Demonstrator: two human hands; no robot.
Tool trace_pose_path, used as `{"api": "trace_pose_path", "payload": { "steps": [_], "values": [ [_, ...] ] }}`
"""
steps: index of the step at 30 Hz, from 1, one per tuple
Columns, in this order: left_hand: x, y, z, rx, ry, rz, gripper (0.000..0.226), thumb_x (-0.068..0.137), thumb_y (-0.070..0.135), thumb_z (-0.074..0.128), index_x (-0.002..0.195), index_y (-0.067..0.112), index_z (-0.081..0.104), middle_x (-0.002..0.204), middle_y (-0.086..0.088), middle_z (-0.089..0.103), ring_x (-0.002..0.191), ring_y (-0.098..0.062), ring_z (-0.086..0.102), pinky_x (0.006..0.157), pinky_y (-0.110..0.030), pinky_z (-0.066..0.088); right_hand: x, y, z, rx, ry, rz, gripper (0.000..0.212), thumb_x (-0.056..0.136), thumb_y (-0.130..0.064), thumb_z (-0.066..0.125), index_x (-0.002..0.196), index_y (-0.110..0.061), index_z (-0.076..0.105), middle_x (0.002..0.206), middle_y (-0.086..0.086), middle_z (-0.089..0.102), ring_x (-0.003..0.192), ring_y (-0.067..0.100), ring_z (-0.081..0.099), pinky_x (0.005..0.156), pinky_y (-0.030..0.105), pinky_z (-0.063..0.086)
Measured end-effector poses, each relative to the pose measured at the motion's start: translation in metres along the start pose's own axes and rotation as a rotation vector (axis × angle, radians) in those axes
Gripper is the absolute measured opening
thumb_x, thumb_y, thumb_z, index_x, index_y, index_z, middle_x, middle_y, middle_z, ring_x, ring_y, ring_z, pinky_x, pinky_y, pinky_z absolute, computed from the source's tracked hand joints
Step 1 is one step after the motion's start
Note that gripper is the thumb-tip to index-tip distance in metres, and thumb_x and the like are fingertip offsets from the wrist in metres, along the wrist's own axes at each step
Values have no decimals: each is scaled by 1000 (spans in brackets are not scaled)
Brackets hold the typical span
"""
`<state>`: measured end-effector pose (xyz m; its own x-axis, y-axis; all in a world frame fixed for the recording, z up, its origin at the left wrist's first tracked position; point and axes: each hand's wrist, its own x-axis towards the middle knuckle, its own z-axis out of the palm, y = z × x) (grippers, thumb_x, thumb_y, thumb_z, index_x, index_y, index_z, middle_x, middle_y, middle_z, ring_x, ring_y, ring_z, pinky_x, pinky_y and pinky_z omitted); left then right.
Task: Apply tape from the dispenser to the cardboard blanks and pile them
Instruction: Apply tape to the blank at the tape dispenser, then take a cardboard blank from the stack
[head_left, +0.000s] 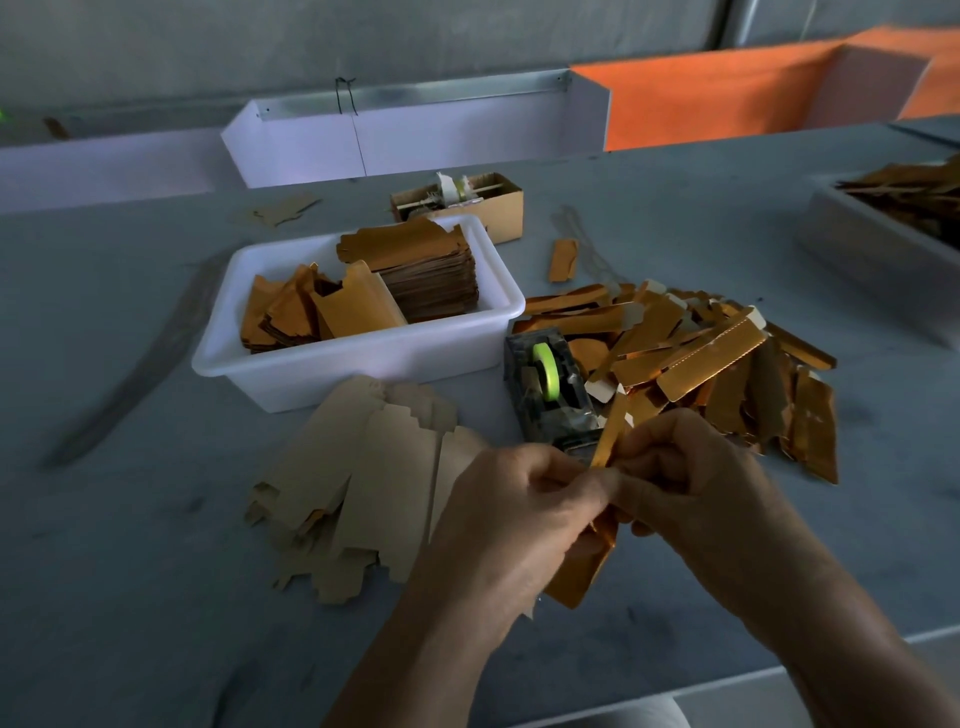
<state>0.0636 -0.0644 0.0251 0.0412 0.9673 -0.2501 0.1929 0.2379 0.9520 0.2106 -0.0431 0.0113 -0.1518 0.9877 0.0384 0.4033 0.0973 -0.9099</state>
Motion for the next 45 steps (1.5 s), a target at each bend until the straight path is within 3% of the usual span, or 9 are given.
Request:
{"api": "trace_pose_path", "payload": {
  "steps": [4, 13, 17, 22, 27, 30, 34, 41, 45],
  "values": [
    [0, -3, 2, 34, 72, 31, 12, 90, 24, 63, 87, 14, 70, 83, -5, 73, 77, -18, 72, 76, -39, 60, -1, -2, 1, -71, 15, -4, 23, 73, -22, 72, 86, -21, 53, 68, -4, 68, 65, 1, 65, 52, 14, 49],
    [-2, -11, 11, 5, 202, 81, 13, 89, 23, 63, 78, 20, 69, 72, 0, 71, 68, -14, 71, 69, -31, 60, -5, -14, 5, -336, 62, -22, 23, 81, -24, 68, 91, -26, 48, 77, -10, 61, 70, 2, 61, 58, 16, 50],
    [-4, -16, 17, 48, 286, 159, 15, 86, 22, 65, 73, 22, 70, 66, 4, 71, 62, -10, 69, 57, -19, 55, -5, -19, 8, -452, 115, -9, 25, 83, -33, 66, 97, -26, 46, 82, -10, 62, 76, 7, 61, 68, 27, 55],
    [-3, -19, 8, -27, 379, 175, 11, 85, 24, 66, 76, 22, 70, 72, 10, 72, 65, -5, 69, 57, -18, 54, -6, -9, 2, -616, 169, 34, 37, 73, -55, 61, 90, -30, 38, 70, -9, 55, 63, 10, 58, 56, 29, 51],
    [-4, -15, 1, -118, 331, 139, 9, 87, 20, 66, 78, 22, 69, 77, 12, 73, 68, -7, 71, 62, -29, 59, -7, -4, 1, 141, 9, 197, 58, 44, -63, 58, 90, -28, 56, 85, -3, 65, 81, 13, 64, 67, 27, 52],
    [-5, -16, 5, -88, 301, 149, 10, 88, 20, 65, 80, 22, 71, 77, 9, 74, 70, -8, 71, 65, -32, 60, -8, -6, 14, 244, -58, 171, 58, 43, -61, 63, 90, -27, 60, 84, -3, 69, 81, 9, 66, 70, 22, 49],
    [-8, -12, 1, -119, 240, 102, 11, 89, 23, 64, 81, 19, 71, 80, 1, 74, 74, -16, 73, 70, -41, 60, -7, -7, 21, 457, -43, 196, 37, 55, -39, 65, 84, -16, 69, 87, 8, 71, 89, 23, 67, 89, 40, 51],
    [-8, -6, -7, -381, 129, -114, 24, 87, 14, 65, 109, 8, 57, 96, -16, 71, 78, -23, 73, 69, -38, 61, -8, -1, 18, 471, -65, 145, 29, 61, -34, 63, 84, -20, 72, 90, 5, 72, 91, 19, 66, 87, 35, 48],
    [-6, -7, -17, -391, 3, -135, 14, 90, 11, 60, 101, 2, 60, 90, -17, 73, 82, -25, 73, 67, -32, 60, -6, 3, 18, 502, -116, 130, 24, 63, -33, 64, 82, -24, 74, 90, 4, 72, 91, 17, 67, 86, 36, 48]
  ]
}}
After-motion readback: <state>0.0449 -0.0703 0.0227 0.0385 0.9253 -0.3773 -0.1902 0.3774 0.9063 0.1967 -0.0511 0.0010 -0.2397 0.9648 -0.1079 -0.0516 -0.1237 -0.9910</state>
